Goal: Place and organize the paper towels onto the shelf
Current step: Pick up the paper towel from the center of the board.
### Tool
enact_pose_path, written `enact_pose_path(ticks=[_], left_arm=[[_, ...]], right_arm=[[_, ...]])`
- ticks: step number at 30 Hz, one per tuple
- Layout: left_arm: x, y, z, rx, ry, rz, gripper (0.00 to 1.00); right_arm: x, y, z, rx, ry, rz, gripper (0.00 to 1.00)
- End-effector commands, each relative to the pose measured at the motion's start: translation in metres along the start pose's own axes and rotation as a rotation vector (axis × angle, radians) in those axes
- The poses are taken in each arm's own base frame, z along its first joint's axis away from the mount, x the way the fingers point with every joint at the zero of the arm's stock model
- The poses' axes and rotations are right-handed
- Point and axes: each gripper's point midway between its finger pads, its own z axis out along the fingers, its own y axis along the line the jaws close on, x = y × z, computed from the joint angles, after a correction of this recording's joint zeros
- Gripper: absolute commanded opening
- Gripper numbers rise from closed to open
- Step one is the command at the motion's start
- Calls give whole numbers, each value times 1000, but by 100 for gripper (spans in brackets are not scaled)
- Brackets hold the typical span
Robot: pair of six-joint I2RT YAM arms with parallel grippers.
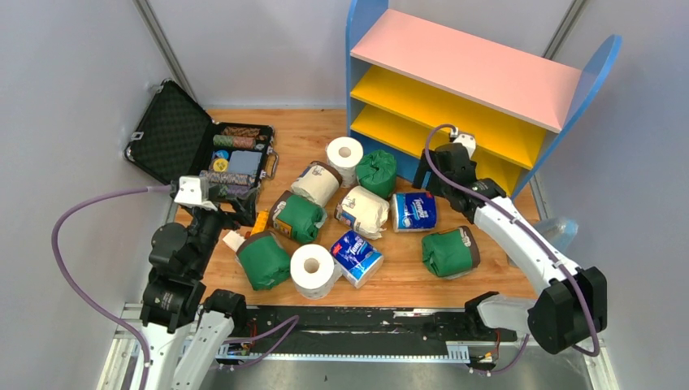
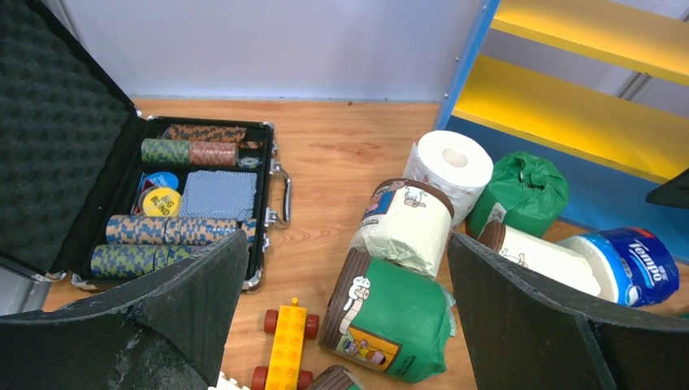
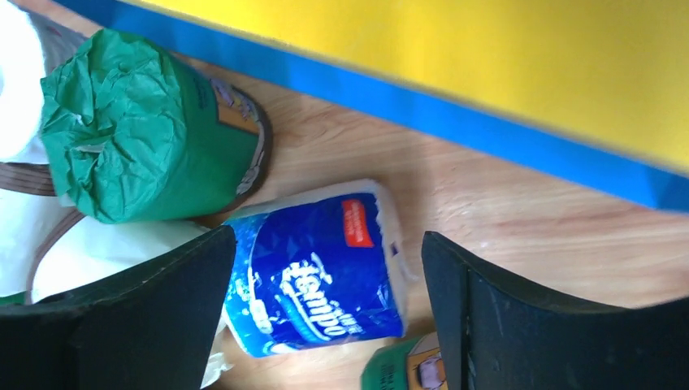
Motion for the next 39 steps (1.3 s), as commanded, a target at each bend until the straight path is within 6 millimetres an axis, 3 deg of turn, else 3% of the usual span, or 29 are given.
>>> enact_pose_path(ticks=[1, 5, 10, 18, 24, 30, 34, 39], left_arm=[[-15, -2, -4, 9, -50, 14, 100], [-16, -3, -5, 11, -52, 13, 100], [-16, -4, -5, 18, -53, 11, 100], [-17, -4, -7, 17, -59, 11, 100], [-13, -2, -2, 7, -37, 14, 100], [-7, -2, 4, 5, -8, 14, 100], [-4, -1, 7, 3, 7, 15, 100], [-1, -1, 10, 0, 21, 17, 100]], right_arm=[[17, 10, -4, -52, 29, 229, 90], [24, -6, -6, -36, -21, 338, 99], [40, -9, -5, -132, -50, 405, 100], [54, 11, 5, -331, -66, 389, 100], [58, 43, -11, -552, -50, 334, 100], [79, 59, -30, -681, 63, 342, 96], [92, 43, -27, -604, 64, 390, 95], [84, 21, -17, -489, -23, 429, 98]])
